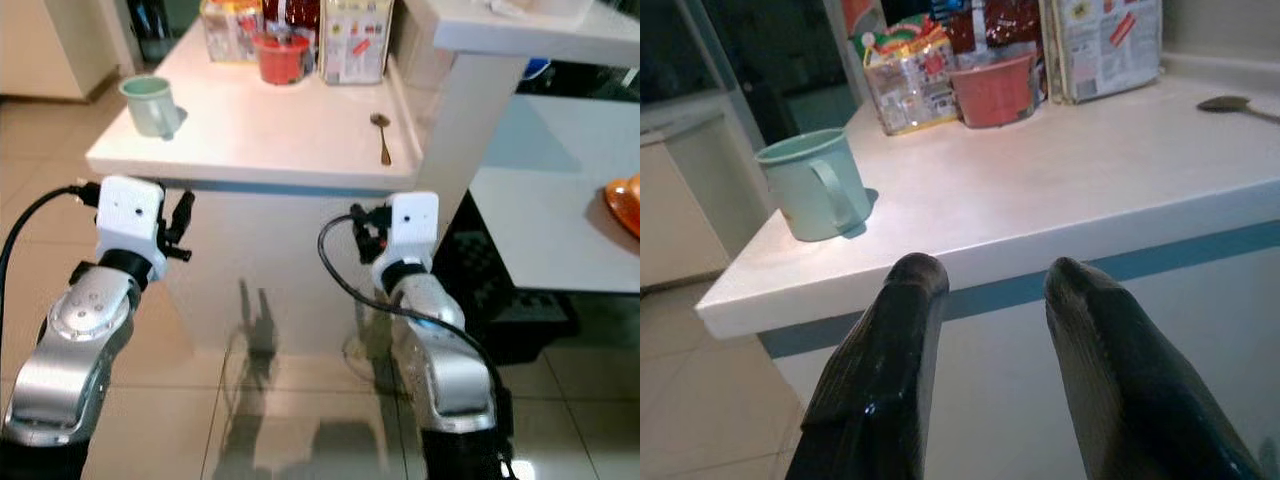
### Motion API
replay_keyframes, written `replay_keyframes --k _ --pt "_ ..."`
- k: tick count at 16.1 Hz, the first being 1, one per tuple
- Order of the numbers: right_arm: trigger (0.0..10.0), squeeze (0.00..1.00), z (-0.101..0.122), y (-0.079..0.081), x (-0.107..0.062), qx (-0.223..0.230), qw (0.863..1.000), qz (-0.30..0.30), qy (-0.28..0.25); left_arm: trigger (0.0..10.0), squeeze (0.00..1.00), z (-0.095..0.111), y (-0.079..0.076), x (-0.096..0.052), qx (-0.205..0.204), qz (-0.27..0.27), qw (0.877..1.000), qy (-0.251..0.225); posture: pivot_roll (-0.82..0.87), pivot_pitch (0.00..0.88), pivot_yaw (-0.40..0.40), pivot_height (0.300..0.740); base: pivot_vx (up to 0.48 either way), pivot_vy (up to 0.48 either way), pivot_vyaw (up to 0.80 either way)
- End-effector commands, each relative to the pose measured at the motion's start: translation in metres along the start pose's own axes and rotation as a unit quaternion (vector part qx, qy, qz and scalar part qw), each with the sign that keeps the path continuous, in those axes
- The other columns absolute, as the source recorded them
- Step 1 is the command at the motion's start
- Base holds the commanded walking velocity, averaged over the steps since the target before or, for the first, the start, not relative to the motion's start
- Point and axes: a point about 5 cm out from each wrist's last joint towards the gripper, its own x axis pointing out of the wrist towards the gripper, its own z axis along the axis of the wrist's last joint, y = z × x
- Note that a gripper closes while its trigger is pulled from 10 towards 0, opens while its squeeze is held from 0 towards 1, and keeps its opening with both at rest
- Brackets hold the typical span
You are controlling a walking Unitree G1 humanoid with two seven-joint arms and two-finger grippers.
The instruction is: Setting the table
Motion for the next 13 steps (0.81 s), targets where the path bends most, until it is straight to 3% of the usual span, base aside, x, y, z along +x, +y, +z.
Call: replay_keyframes --k 1,2,3,6,7,8,9,10,12,13 --pt "10.0 0.74 0.0049 -0.0031 -0.0003 0.014 1.000 0.002 -0.005 10.0 0.29 0.0004 0.0002 0.0005 -0.015 -0.003 1.000 0.004 0.05 0.000 -0.030 0.740 0.337 0.000 0.00" --pt "10.0 0.74 0.0053 -0.0028 -0.0003 0.017 1.000 0.004 -0.005 10.0 0.29 0.0002 0.0007 0.0003 -0.019 -0.003 1.000 0.006 0.05 0.000 -0.030 0.740 0.337 0.000 0.00" --pt "10.0 1.00 0.0062 -0.0025 -0.0001 0.018 1.000 0.006 -0.005 10.0 1.00 -0.0002 0.0024 0.0001 -0.029 0.001 1.000 0.008 0.05 0.000 -0.030 0.740 0.337 0.000 0.00" --pt "10.0 1.00 0.0111 -0.0031 0.0024 0.008 1.000 0.003 -0.010 10.0 1.00 0.0008 0.0062 -0.0002 -0.029 0.012 0.999 0.008 0.05 0.000 -0.039 0.740 0.332 0.000 0.00" --pt "10.0 0.74 0.0117 -0.0035 0.0031 0.003 1.000 0.002 -0.011 10.0 1.00 0.0012 0.0066 0.0000 -0.023 0.013 1.000 0.007 0.05 0.000 -0.041 0.740 0.300 0.000 0.00" --pt "10.0 0.00 0.0121 -0.0037 0.0040 -0.001 1.000 0.003 -0.010 10.0 1.00 0.0014 0.0068 0.0003 -0.014 0.013 1.000 0.006 0.05 0.000 -0.041 0.740 0.281 0.000 0.00" --pt "10.0 0.00 0.0123 -0.0036 0.0046 0.000 1.000 0.009 -0.009 10.0 0.47 0.0008 0.0063 0.0001 -0.009 0.011 1.000 0.008 0.05 0.000 -0.043 0.740 0.274 0.000 0.00" --pt "10.0 0.00 0.0124 -0.0036 0.0048 0.000 1.000 0.011 -0.008 10.0 0.47 0.0006 0.0059 0.0000 -0.009 0.009 1.000 0.008 0.05 0.000 -0.043 0.740 0.274 0.000 0.00" --pt "10.0 0.00 0.0123 -0.0026 0.0051 0.001 1.000 0.016 -0.006 10.0 0.00 0.0002 0.0049 -0.0009 -0.008 0.005 1.000 0.009 0.05 0.000 -0.045 0.740 0.277 0.000 -0.27" --pt "10.0 0.00 0.0121 -0.0018 0.0052 0.001 1.000 0.019 -0.005 10.0 0.00 0.0002 0.0048 -0.0011 -0.007 0.005 1.000 0.009 0.05 0.000 -0.045 0.740 0.285 0.000 -0.80"
